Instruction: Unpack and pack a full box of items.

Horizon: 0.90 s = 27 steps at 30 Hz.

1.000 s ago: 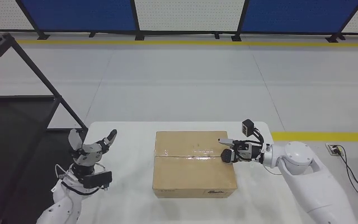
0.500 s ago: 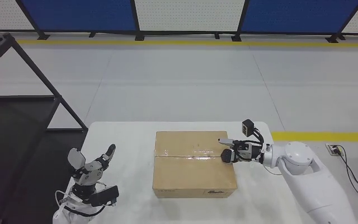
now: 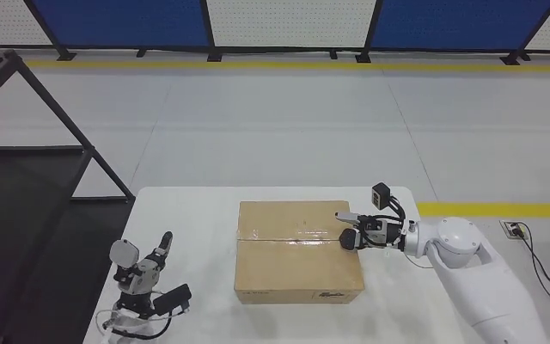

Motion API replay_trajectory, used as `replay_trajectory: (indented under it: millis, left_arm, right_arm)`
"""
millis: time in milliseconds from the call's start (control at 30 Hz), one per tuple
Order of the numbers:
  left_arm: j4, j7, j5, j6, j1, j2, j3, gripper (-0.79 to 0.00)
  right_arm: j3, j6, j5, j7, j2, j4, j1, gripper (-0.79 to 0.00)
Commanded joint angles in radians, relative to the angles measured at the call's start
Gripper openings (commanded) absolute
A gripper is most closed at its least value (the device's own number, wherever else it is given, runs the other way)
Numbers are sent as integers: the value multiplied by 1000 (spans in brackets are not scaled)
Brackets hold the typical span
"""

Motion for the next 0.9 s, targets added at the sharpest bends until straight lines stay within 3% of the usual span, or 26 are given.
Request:
replay_trajectory:
  millis: [0, 200, 333, 467, 800, 867]
  left_arm:
    - [-26, -117, 89, -28, 44, -9, 11, 0]
    - [-147, -245, 176, -152, 172, -19, 10, 0]
    - [-175, -283, 247, -258, 230, -21, 7, 0]
    - [-183, -258, 266, -408, 240, -21, 11, 0]
    - [-189, -249, 249, -416, 238, -22, 15, 0]
    - [-170, -229, 192, -475, 218, -25, 19, 0]
  right_arm:
    - [0, 0, 0, 0, 0, 0, 0, 0]
    - [0, 0, 0, 0, 0, 0, 0, 0]
    - [0, 0, 0, 0, 0, 0, 0, 0]
    - [0, 0, 0, 0, 0, 0, 0, 0]
    - [0, 0, 0, 0, 0, 0, 0, 0]
    - [0, 0, 0, 0, 0, 0, 0, 0]
